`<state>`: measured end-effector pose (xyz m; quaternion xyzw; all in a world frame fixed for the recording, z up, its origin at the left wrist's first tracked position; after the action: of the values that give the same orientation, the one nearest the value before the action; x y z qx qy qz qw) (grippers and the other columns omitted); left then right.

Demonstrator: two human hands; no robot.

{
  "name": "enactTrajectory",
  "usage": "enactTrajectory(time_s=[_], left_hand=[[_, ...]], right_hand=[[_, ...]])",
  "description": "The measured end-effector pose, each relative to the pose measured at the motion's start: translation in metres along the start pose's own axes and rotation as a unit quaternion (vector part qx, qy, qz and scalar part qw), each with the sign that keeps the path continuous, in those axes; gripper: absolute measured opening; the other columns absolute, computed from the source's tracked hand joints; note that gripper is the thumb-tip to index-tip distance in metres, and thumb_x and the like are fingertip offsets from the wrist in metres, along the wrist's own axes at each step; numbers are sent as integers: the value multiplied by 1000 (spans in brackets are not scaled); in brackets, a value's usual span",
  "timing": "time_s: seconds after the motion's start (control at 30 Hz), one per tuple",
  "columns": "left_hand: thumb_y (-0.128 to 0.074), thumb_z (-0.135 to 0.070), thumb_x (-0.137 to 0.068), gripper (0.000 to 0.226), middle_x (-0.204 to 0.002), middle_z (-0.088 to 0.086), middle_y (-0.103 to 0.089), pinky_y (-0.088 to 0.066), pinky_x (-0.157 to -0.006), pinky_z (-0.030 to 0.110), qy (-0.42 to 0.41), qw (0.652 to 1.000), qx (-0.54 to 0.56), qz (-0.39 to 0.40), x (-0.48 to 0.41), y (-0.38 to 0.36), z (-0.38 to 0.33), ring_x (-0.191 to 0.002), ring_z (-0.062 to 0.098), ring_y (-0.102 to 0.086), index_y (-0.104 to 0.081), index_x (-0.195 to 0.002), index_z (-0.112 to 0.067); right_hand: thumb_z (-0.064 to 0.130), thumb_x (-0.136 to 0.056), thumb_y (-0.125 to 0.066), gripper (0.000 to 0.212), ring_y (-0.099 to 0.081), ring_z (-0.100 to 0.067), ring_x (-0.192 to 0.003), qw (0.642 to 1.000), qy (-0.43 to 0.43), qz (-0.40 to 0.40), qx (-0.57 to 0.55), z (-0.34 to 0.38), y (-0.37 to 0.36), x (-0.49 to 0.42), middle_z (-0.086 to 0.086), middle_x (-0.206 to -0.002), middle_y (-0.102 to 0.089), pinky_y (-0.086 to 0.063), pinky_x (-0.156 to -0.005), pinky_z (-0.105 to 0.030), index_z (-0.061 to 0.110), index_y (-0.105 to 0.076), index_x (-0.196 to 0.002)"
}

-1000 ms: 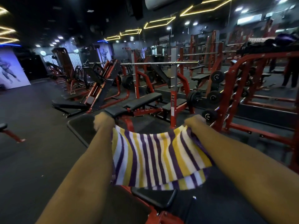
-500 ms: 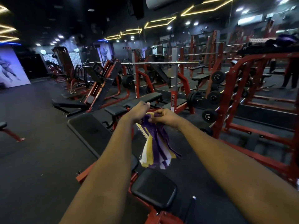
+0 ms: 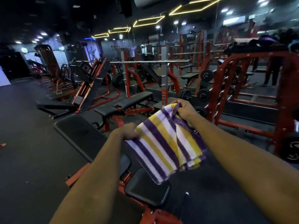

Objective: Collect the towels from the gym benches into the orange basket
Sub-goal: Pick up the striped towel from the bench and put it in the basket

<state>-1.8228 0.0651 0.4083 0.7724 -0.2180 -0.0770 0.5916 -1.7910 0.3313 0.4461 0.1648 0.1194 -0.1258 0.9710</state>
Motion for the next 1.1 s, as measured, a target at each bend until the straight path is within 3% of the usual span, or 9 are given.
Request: enactTrajectory(time_s=[0.17, 0.4, 0.47, 0.6, 0.77, 0.87, 0.93, 1.0, 1.1], left_hand=[[-78, -26, -75, 20, -87, 7, -70, -45, -69, 30, -63, 978, 115, -164, -14, 14, -21, -86, 25, -65, -66, -85, -13], [-79, -25, -74, 26, -94, -1, -66, -43, -71, 22, -176, 942, 205, -198, -45, 7, -101, -86, 14, -60, -66, -95, -18], [-76, -22, -78, 29, -96, -1, -63, -38, -66, 16, -208, 930, 234, -191, -53, -6, -135, -87, 13, -57, -61, -101, -15], [-71, -20, -83, 36, -93, 1, -58, -37, -72, 26, -270, 914, 253, -165, -61, -44, -216, -86, 19, -55, -49, -108, -8], [-70, -19, -83, 38, -91, 6, -59, -35, -71, 27, -324, 900, 271, -111, -44, -93, -322, -83, 23, -55, -45, -108, -7], [-71, -20, -83, 35, -89, 7, -59, -34, -67, 26, -373, 885, 274, -50, -14, -130, -400, -82, 22, -54, -46, -105, -7], [-72, -19, -82, 35, -89, 6, -59, -33, -67, 26, -402, 872, 278, -20, 10, -156, -447, -82, 21, -54, -48, -103, -6], [-74, -20, -80, 35, -91, 4, -60, -36, -70, 27, -430, 860, 273, 15, 35, -183, -490, -84, 21, -55, -51, -102, -6], [-76, -21, -78, 33, -95, 5, -65, -42, -75, 29, -462, 844, 264, 67, 69, -222, -544, -88, 23, -59, -54, -100, -9]], right_hand=[[1, -72, -54, 28, -59, -21, -77, 992, -65, -100, 49, -56, 54, 21, -6, -78, -66, -50, -71, -33, 27, -63, -75], [-10, -80, -47, 43, -46, -15, -70, 973, -82, -201, 84, -85, 135, 98, -2, -80, -50, -41, -60, -30, 32, -40, -89], [-17, -80, -42, 48, -49, -18, -71, 973, -97, -199, 68, -92, 159, 124, -4, -82, -53, -42, -58, -31, 30, -45, -89], [-26, -73, -37, 53, -58, -18, -61, 966, -140, -215, 23, -99, 212, 197, -8, -74, -60, -48, -53, -28, 19, -65, -80], [-13, -73, -31, 42, -54, -25, -65, 940, -243, -237, -41, -100, 272, 300, -19, -80, -62, -46, -54, -25, 1, -71, -74], [5, -72, -41, 37, -55, -26, -75, 906, -284, -298, -95, -107, 316, 380, -16, -89, -68, -46, -69, -31, -3, -74, -85], [13, -74, -56, 25, -57, -21, -67, 888, -298, -338, -95, -108, 339, 431, -10, -75, -67, -46, -64, -29, -1, -74, -85], [13, -77, -71, 5, -54, -16, -61, 871, -305, -384, -30, -108, 362, 481, -1, -64, -61, -44, -61, -27, 8, -71, -76], [3, -77, -75, 13, -55, -17, -71, 846, -296, -441, 54, -114, 388, 551, -7, -74, -62, -46, -69, -30, 14, -69, -72]])
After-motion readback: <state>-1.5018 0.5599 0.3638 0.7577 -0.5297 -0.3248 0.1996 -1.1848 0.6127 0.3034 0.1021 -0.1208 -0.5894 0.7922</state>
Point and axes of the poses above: each hand's wrist, its own x-axis away from the middle knuckle, its own y-axis out of the back of the hand, z = x × y, the point moved 4 cm from there along -x, towards the middle knuckle
